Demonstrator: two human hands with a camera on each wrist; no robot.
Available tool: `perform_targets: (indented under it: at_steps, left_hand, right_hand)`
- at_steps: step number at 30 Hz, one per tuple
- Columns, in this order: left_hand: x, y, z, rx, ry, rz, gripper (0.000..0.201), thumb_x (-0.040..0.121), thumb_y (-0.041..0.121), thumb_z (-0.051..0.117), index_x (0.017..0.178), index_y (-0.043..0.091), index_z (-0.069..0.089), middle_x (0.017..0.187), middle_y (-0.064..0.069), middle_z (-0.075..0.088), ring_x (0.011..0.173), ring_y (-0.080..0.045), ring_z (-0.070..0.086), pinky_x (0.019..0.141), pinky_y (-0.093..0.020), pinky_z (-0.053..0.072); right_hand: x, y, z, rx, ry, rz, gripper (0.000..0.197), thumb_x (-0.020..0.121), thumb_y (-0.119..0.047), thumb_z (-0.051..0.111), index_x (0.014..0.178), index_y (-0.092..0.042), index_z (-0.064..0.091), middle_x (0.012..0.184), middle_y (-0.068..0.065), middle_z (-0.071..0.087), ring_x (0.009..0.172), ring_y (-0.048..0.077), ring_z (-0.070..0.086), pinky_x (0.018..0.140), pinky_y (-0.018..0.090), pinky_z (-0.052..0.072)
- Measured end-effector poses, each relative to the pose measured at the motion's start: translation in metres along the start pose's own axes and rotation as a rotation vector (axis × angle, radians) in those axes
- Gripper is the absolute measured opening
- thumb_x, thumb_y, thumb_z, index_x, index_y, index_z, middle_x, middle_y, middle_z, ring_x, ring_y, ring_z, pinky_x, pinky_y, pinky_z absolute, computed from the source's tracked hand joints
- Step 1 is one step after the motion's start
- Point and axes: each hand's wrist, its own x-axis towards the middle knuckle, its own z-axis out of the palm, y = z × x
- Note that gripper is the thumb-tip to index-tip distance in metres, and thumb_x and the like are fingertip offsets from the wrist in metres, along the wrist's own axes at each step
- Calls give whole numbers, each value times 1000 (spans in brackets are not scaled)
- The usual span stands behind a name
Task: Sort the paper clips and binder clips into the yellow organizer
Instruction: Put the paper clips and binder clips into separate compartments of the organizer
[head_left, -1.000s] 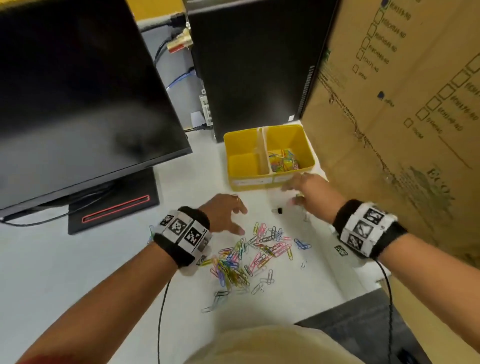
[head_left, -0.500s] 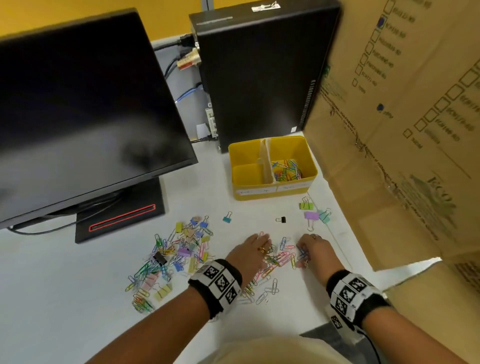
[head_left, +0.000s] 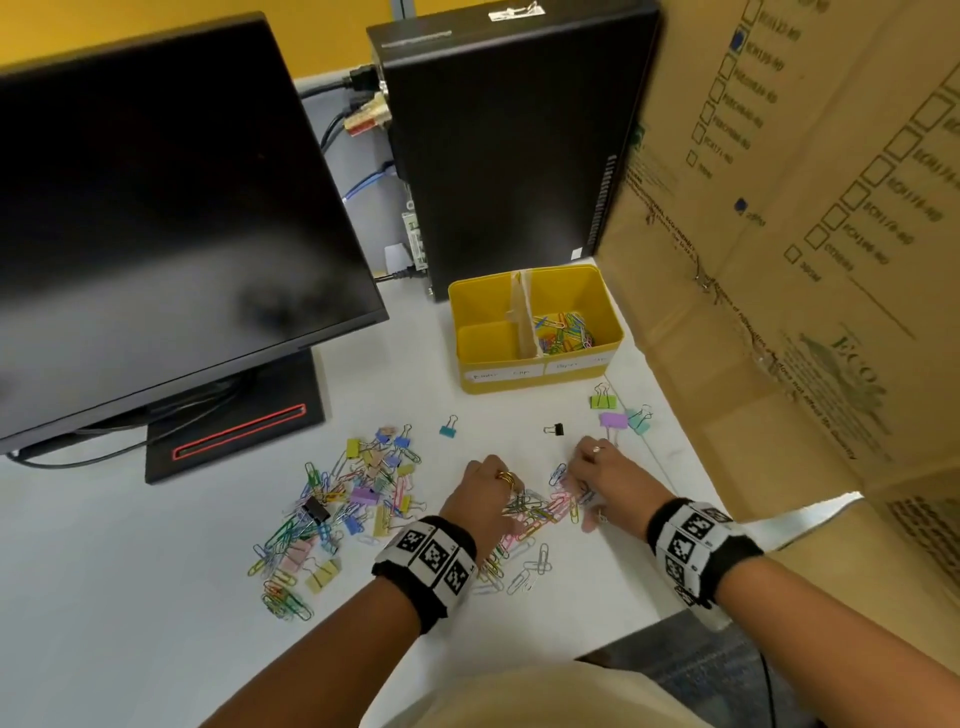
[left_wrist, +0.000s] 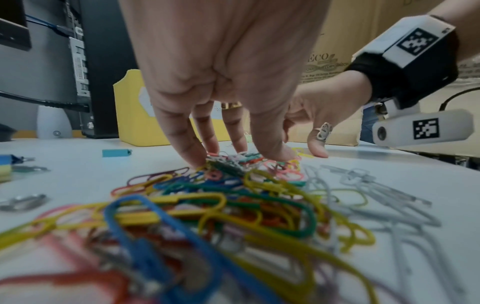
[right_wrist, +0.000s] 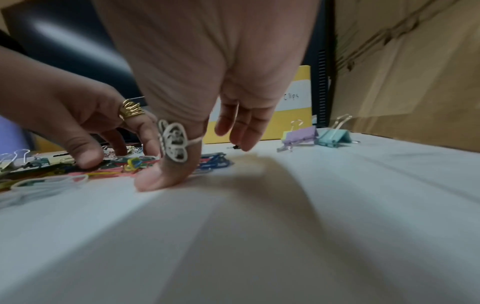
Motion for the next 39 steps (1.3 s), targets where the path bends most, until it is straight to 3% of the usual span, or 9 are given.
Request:
perform_targets:
  at_steps: [3,7,13,16,24,28,32,35,39]
  left_hand:
    - [3,-1,2,33,12,-55,45,77,24,73,118,13,56,130,-5,39,120,-23,38,99,-35,45]
    - [9,-2,7,-1,98,-112,25,83,11,67,107,10,61,123,-9,46,111,-26,51,92,-33,52]
    - [13,-3,11,8,133,-94,27,85,2,60,111,10,63,122,-11,53,112,-26,55,97,-31,48]
    - [15,-4,10,43,127,-103,26,89,5,56,114,7,63,121,-13,56,113,-26,56,96,-28,47]
    - [10,2,-8,85,76,-116,28,90,1,46,112,3,65,118,-13,63,110,-23,58,92,-26,45]
    - [13,26,-52,8,142,1,28,90,3,49,111,5,68,113,-14,69,107,-25,61,97,-27,44]
    - [53,66,-108,-87,319,80,23,90,5,54,106,0,69,111,-17,69,107,-30,62,96,-34,48]
    - [103,85,-141,-115,361,67,22,88,5,56,107,2,69,114,-15,68,109,-29,60,98,-32,44]
    - [148,93,-154,79,307,2,24,90,11,55,107,0,67,115,-18,67,110,-32,59,98,-36,46]
  right_hand:
    - [12,0,-3,-111,-100,-48,77,63,0,76,131,-19,45,148,5,28,136,24,27,106,34,39]
    - [9,-6,-12,-70,-212,-5,52,84,-3,57,132,-19,47,150,7,30,138,25,29,112,32,27]
    - [1,-3,7,-186,-63,-37,31,88,0,48,115,-10,62,126,18,55,115,30,52,97,30,44]
    - [3,-6,15,-214,-7,-73,19,62,6,71,76,-6,72,71,15,68,69,31,67,58,19,50]
    - [4,8,32,-351,56,-98,35,27,-18,91,50,-20,65,47,-4,60,48,8,58,37,12,41]
    - [-3,11,23,117,291,8,14,60,9,73,61,-4,69,59,10,68,58,20,65,56,22,54]
    - [-13,15,-2,981,228,353,29,77,16,60,61,-7,66,41,-8,64,43,-4,59,47,7,46]
    - [-4,20,-38,1126,270,368,33,81,18,53,65,-8,67,54,-1,69,56,7,65,47,9,46]
    - [40,14,-109,1182,621,302,15,77,14,60,84,3,67,80,12,67,69,20,62,70,25,55]
